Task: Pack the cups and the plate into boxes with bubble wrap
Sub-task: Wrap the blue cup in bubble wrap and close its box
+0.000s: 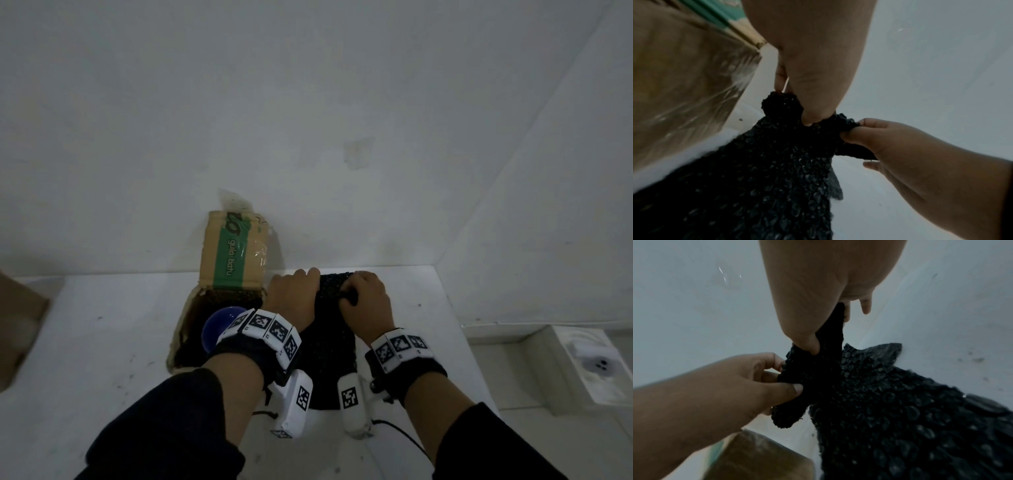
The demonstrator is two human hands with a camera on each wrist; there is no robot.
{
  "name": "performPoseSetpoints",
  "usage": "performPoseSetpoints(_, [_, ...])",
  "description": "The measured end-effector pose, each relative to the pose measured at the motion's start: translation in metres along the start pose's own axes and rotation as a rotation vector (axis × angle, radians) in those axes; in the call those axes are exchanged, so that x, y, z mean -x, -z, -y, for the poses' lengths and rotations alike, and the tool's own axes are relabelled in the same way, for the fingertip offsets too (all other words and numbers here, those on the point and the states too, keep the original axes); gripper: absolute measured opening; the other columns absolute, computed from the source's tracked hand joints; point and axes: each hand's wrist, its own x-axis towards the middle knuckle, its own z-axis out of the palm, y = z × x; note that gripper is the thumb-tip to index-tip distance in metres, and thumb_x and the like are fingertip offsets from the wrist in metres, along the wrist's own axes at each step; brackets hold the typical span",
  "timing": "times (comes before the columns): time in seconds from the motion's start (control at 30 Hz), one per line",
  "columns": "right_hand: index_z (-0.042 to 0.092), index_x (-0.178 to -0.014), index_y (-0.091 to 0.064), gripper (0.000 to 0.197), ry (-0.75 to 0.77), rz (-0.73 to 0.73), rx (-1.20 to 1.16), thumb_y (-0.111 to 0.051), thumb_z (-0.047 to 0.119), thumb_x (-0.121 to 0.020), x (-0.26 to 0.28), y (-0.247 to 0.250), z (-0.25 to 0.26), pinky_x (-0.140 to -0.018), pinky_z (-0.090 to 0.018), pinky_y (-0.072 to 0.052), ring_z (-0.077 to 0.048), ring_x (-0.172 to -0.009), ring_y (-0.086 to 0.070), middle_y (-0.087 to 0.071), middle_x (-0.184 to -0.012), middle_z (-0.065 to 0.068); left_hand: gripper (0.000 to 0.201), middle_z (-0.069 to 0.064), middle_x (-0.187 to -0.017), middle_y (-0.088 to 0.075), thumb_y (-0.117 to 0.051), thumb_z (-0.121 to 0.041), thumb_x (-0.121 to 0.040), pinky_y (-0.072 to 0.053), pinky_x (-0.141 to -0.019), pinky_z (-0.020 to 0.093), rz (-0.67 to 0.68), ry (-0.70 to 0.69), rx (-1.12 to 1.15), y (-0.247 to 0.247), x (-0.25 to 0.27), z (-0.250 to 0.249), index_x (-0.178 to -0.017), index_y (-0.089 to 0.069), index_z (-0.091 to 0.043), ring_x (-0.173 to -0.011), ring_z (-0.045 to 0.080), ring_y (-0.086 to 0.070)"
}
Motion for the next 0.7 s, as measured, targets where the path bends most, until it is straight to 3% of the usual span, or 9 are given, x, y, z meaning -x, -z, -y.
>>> performPoseSetpoints(0.13, [0.013, -0.081, -0.05, 0.016, -0.006, -0.035, -0.269, -0.057, 0.0, -0.076, 0.002, 0.024, 0.024, -0.07, -0.033, -0.049, -0.02, -0.08, -0.059, -0.063, -0.086, -0.004, 0.017, 0.002, -0.08, -0.063, -0.049, -0.013, -0.081, -0.028, -0.066, 0.031, -0.205, -0.047, 0.024, 0.026, 0.008, 0.001, -0.096, -0.045, -0.018, -0.07, 0.023, -0.048])
performPoseSetpoints(0.2, [0.013, -0.081, -0.048, 0.022, 0.031, -0.053, -0.357, -0.053, -0.008, -0.075, 0.005, 0.036, 0.04, -0.062, -0.025, -0.045, -0.013, -0.068, -0.053, -0.058, -0.074, 0.002, 0.018, 0.0, -0.074, -0.061, -0.051, -0.008, -0.076, -0.025, -0.063, 0.03, -0.304, -0.08, 0.089, 0.042, 0.014, 0.009, -0.09, -0.048, -0.019, -0.066, 0.02, -0.041])
performPoseSetpoints(0.3, [0.013, -0.076, -0.05, 0.027, 0.156, -0.094, -0.394, -0.051, -0.013, -0.069, 0.007, 0.048, 0.07, -0.059, -0.022, -0.042, -0.009, -0.064, -0.049, -0.054, -0.069, 0.002, 0.02, 0.0, -0.064, -0.059, -0.057, -0.002, -0.065, -0.029, -0.056, 0.028, -0.444, -0.154, 0.269, 0.06, 0.028, 0.031, -0.077, -0.054, -0.018, -0.063, 0.022, -0.051])
performPoseSetpoints(0.37, [0.011, -0.072, -0.056, 0.026, 0.247, -0.102, -0.395, -0.049, -0.013, -0.064, 0.009, 0.048, 0.091, -0.06, -0.02, -0.043, -0.008, -0.065, -0.05, -0.056, -0.069, 0.002, 0.021, -0.001, -0.072, -0.063, -0.06, 0.0, -0.066, -0.037, -0.057, 0.026, -0.483, -0.162, 0.406, 0.066, 0.042, 0.05, -0.077, -0.059, -0.017, -0.068, 0.019, -0.057])
performPoseSetpoints(0.43, [0.007, -0.07, -0.064, 0.026, 0.364, -0.124, -0.32, -0.046, -0.008, -0.058, 0.011, 0.04, 0.11, -0.064, -0.016, -0.044, -0.013, -0.07, -0.055, -0.061, -0.073, -0.002, 0.021, -0.003, -0.083, -0.067, -0.063, 0.0, -0.068, -0.04, -0.063, 0.023, -0.507, -0.137, 0.47, 0.067, 0.056, 0.071, -0.081, -0.064, -0.017, -0.076, 0.013, -0.058])
performPoseSetpoints(0.53, [0.004, -0.071, -0.068, 0.031, 0.499, -0.057, -0.102, -0.041, -0.002, -0.056, 0.018, 0.021, 0.135, -0.063, -0.028, -0.05, -0.028, -0.073, -0.062, -0.064, -0.078, -0.011, 0.024, -0.001, -0.091, -0.07, -0.068, -0.002, -0.069, -0.048, -0.071, 0.026, -0.521, -0.115, 0.468, 0.059, 0.077, 0.104, -0.087, -0.07, -0.018, -0.084, 0.019, -0.063])
performPoseSetpoints(0.63, [0.002, -0.071, -0.069, 0.036, 0.6, 0.012, 0.139, -0.035, 0.01, -0.066, 0.026, -0.004, 0.152, -0.052, -0.027, -0.051, -0.029, -0.07, -0.063, -0.064, -0.078, -0.011, 0.026, 0.0, -0.096, -0.071, -0.069, -0.005, -0.072, -0.048, -0.077, 0.028, -0.492, -0.072, 0.459, 0.04, 0.093, 0.132, -0.095, -0.071, -0.019, -0.089, 0.022, -0.063])
performPoseSetpoints(0.7, [0.005, -0.07, -0.07, 0.028, 0.63, 0.031, 0.324, -0.043, 0.011, -0.068, 0.03, -0.021, 0.159, -0.051, -0.027, -0.046, -0.029, -0.069, -0.06, -0.063, -0.078, -0.008, 0.029, 0.002, -0.104, -0.07, -0.068, -0.007, -0.076, -0.047, -0.082, 0.028, -0.45, -0.069, 0.461, 0.026, 0.103, 0.147, -0.103, -0.07, -0.018, -0.095, 0.023, -0.061])
